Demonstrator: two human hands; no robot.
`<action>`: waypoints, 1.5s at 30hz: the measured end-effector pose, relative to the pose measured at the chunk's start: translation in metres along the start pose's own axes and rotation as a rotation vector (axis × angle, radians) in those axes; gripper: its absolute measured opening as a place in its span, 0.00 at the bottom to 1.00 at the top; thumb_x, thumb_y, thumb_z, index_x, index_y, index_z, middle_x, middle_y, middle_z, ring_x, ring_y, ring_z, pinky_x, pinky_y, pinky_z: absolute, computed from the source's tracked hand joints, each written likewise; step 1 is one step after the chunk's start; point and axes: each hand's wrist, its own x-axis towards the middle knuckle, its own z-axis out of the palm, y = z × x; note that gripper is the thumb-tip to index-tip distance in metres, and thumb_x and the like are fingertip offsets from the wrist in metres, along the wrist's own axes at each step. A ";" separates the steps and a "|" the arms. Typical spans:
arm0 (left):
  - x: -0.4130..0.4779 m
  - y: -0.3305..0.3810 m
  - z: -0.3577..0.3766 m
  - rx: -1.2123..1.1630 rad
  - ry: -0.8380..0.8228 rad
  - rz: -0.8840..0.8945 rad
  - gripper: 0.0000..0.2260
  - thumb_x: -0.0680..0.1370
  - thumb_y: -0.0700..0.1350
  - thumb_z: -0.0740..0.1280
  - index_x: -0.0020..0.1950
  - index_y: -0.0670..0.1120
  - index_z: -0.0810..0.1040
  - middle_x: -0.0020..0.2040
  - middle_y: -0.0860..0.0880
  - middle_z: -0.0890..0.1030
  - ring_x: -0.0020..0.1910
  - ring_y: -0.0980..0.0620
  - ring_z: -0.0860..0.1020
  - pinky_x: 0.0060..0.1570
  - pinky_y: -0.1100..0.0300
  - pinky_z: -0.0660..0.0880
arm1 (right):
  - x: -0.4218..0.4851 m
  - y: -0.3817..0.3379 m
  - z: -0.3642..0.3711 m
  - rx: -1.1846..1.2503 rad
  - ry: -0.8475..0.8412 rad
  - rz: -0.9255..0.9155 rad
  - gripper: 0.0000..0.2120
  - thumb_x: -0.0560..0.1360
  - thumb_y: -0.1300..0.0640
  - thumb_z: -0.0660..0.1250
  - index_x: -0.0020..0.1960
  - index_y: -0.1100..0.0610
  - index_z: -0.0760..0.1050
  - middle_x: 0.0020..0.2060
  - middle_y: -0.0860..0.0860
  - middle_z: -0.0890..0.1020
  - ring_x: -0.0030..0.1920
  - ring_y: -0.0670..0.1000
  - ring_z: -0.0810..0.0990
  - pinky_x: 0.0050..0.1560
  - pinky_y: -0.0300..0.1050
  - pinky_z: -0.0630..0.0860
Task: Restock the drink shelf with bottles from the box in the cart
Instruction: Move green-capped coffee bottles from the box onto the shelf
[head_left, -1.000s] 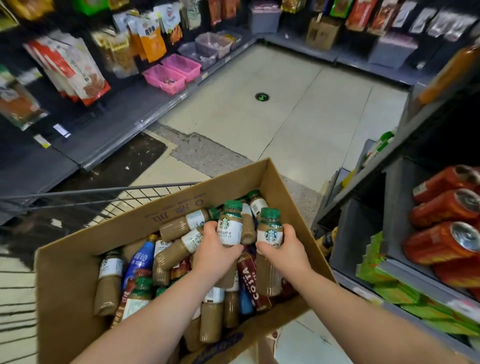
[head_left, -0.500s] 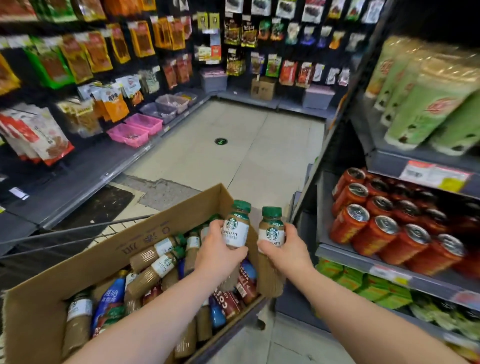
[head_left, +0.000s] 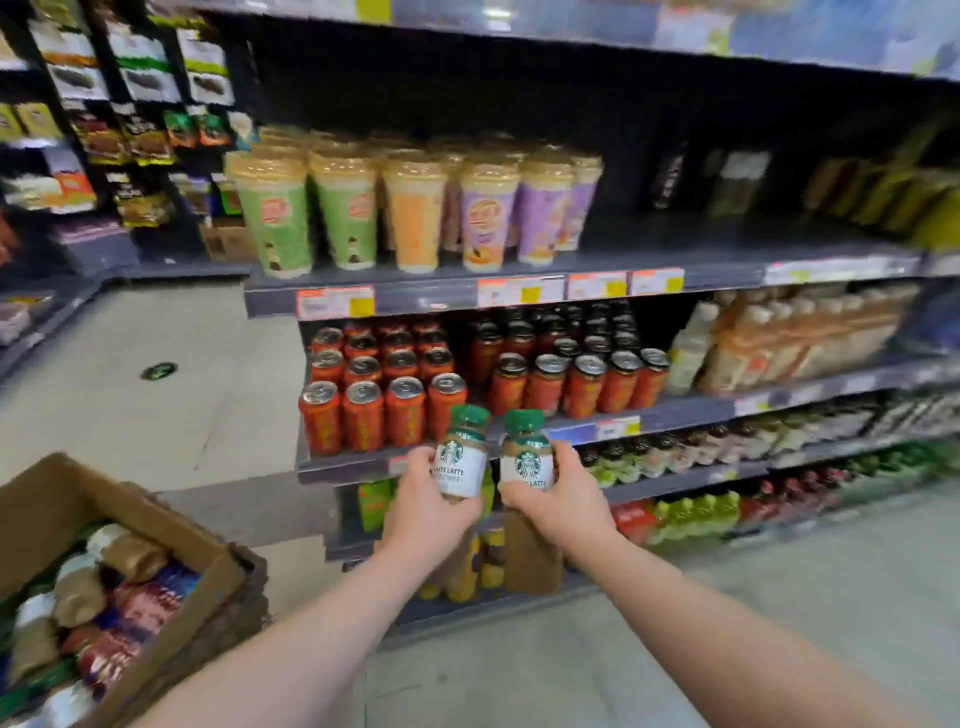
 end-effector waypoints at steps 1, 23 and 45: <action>-0.008 0.018 0.026 -0.025 -0.033 0.016 0.26 0.65 0.46 0.75 0.56 0.52 0.65 0.51 0.50 0.78 0.49 0.47 0.76 0.44 0.57 0.70 | -0.004 0.013 -0.028 -0.004 0.033 0.016 0.22 0.64 0.45 0.72 0.54 0.46 0.68 0.42 0.39 0.80 0.39 0.38 0.77 0.33 0.35 0.69; 0.042 0.259 0.284 -0.113 -0.338 0.394 0.26 0.65 0.53 0.75 0.54 0.58 0.62 0.44 0.59 0.72 0.41 0.56 0.73 0.40 0.60 0.68 | 0.076 0.084 -0.332 0.016 0.503 0.033 0.18 0.63 0.44 0.72 0.50 0.44 0.70 0.39 0.41 0.80 0.38 0.39 0.78 0.32 0.40 0.71; 0.286 0.406 0.368 -0.230 -0.239 0.504 0.28 0.65 0.49 0.75 0.55 0.59 0.61 0.48 0.57 0.74 0.49 0.50 0.76 0.51 0.52 0.75 | 0.374 0.037 -0.480 -0.084 0.625 -0.092 0.21 0.65 0.41 0.70 0.52 0.46 0.67 0.42 0.42 0.76 0.42 0.45 0.75 0.38 0.44 0.71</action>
